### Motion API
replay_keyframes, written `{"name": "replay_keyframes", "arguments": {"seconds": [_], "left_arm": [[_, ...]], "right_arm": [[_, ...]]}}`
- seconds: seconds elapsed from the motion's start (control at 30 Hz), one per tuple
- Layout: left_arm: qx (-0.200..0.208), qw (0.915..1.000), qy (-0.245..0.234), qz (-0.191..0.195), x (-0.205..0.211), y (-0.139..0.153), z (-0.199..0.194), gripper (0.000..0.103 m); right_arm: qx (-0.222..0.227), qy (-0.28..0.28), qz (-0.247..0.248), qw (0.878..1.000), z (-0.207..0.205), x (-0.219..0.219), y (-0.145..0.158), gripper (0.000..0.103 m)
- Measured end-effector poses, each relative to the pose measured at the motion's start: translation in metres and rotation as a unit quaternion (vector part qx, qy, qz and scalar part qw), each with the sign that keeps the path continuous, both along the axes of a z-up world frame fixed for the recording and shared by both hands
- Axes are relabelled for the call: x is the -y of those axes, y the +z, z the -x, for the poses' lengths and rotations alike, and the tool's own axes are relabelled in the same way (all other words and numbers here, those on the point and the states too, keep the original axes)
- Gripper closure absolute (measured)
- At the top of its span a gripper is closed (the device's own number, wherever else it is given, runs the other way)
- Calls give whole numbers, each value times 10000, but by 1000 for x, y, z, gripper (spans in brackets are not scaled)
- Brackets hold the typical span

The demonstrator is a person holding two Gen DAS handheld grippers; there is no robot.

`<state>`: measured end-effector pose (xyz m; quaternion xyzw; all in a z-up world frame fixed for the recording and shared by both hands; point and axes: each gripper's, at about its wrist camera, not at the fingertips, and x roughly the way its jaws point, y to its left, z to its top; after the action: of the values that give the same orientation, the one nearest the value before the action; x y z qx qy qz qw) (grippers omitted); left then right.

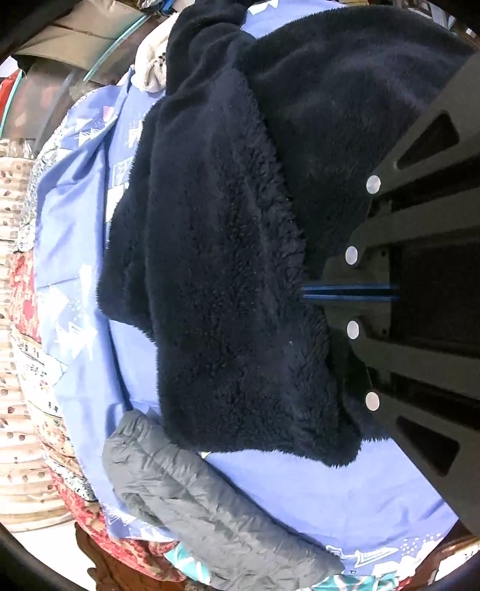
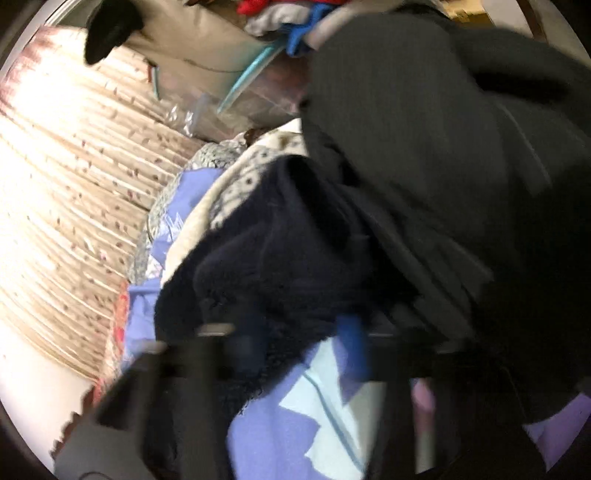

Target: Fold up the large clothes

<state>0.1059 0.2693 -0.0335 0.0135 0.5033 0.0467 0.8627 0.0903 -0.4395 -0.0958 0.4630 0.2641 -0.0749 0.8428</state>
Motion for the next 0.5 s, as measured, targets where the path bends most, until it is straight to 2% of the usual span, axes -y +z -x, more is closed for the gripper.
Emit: {"name": "replay_keyframes", "arguments": {"seconds": [0.1, 0.2, 0.3, 0.37, 0.4, 0.5], "left_arm": [[168, 9998, -17, -103, -1, 10, 6, 77], [276, 9996, -23, -75, -6, 17, 11, 77], [428, 9990, -30, 108, -14, 25, 18, 77], [517, 9983, -16, 276, -20, 29, 22, 77], [556, 9977, -5, 385, -26, 30, 25, 77], [632, 9964, 35, 565, -42, 33, 32, 77]], "right_arm": [[616, 387, 397, 9966, 16, -31, 45, 92], [1153, 916, 876, 9852, 23, -81, 103, 92], [1664, 1476, 1225, 9672, 17, -131, 164, 93], [1900, 1970, 1465, 9506, 3, -178, 203, 93], [1947, 2161, 1548, 9442, -3, -197, 215, 93], [2076, 3014, 1800, 9131, -29, -281, 249, 93]]}}
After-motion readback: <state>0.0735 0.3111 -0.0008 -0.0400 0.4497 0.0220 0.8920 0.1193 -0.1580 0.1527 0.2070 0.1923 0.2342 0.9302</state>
